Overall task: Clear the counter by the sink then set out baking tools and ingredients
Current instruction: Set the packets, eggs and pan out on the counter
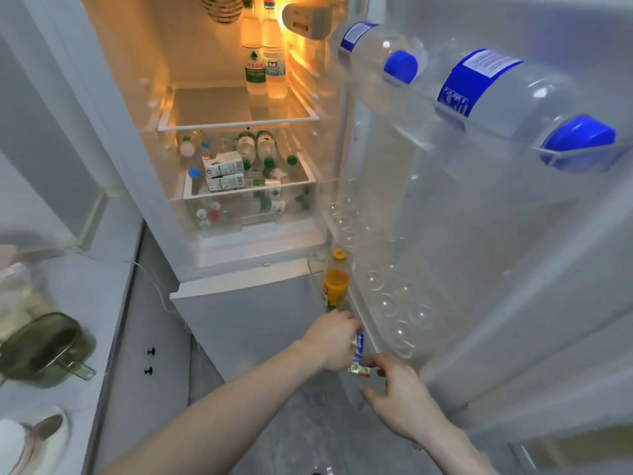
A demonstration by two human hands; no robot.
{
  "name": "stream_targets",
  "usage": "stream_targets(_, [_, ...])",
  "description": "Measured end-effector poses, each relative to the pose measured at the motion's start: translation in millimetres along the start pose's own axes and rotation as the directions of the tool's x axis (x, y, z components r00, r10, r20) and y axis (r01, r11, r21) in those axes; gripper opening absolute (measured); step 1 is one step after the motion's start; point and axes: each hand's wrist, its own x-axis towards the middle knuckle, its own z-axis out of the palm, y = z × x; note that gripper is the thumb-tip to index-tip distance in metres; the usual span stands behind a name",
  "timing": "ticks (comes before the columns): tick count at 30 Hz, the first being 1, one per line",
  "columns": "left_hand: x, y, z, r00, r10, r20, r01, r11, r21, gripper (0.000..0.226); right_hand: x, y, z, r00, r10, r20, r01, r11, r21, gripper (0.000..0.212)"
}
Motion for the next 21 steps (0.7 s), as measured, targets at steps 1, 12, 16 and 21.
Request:
stream_targets(1, [14.1, 2.3, 5.8, 1.000, 0.010, 0.029, -0.011, 1.000, 0.029, 0.042, 1.8, 4.4, 0.3, 1.000, 0.000, 0.013, 0.000, 1.000, -0.025, 0.036])
stream_targets(12, [93.8, 14.2, 43.5, 0.967, -0.111, 0.231, 0.060, 0.974, 0.218, 0.052, 7.6, 37.0, -9.6, 0.993, 0.086, 0.077, -0.070, 0.980, -0.189, 0.043])
stream_targets(16, [107.9, 21.4, 57.5, 0.956, -0.199, 0.215, 0.133, 0.948, 0.288, 0.050, 17.0, 43.3, -12.3, 0.991, 0.106, 0.080, -0.087, 0.974, -0.210, 0.040])
stream_targets(21, [109.7, 22.4, 63.3, 0.960, -0.246, 0.134, 0.197, 0.933, 0.302, 0.041, 28.8, 53.4, -5.0, 0.977, 0.157, 0.141, -0.127, 0.971, -0.202, 0.035])
